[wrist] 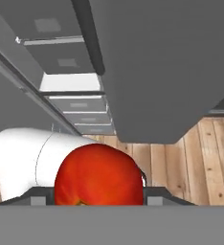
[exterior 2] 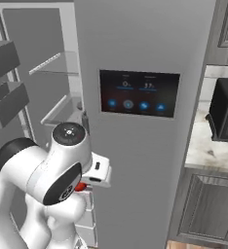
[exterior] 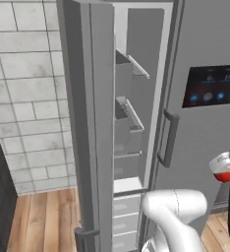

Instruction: Take the tomato and eggplant out of the freezer and place them in the tupperware container on the counter. Then put the tupperware containing the vegetables back in the freezer.

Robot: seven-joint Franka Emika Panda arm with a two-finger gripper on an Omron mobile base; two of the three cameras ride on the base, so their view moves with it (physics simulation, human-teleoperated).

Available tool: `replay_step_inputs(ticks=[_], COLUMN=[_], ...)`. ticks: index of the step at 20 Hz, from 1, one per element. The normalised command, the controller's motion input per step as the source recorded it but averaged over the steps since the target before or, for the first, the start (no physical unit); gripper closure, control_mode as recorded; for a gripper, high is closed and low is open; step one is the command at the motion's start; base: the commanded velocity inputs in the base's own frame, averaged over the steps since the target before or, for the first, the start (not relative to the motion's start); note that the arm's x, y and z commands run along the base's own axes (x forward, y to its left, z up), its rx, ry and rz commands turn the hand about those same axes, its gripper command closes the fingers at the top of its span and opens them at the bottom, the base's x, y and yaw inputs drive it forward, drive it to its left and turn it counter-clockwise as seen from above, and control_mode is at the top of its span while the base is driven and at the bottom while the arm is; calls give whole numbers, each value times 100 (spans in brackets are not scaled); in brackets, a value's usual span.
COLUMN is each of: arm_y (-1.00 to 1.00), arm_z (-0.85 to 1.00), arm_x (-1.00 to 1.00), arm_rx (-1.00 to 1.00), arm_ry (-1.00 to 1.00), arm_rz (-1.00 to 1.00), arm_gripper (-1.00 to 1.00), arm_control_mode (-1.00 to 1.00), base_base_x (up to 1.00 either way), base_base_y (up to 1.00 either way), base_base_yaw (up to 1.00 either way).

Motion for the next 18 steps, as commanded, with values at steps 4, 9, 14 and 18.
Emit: replay_step_inputs(ticks=[4, 9, 14, 18], arm_y=[0, 0, 0, 0], arm_z=[0, 0, 0, 0], arm_x=[0, 0, 0, 0], arm_rx=[0, 0, 0, 0], arm_ry=[0, 0, 0, 0], arm_rz=[0, 0, 0, 0], arm_gripper=[100, 100, 100, 100], arm_control_mode=[100, 100, 100, 100], base_base_x=[-24, 12, 22, 49], base_base_y=[-93, -100, -100, -100], base_base_yaw=[1, 0, 0, 0])
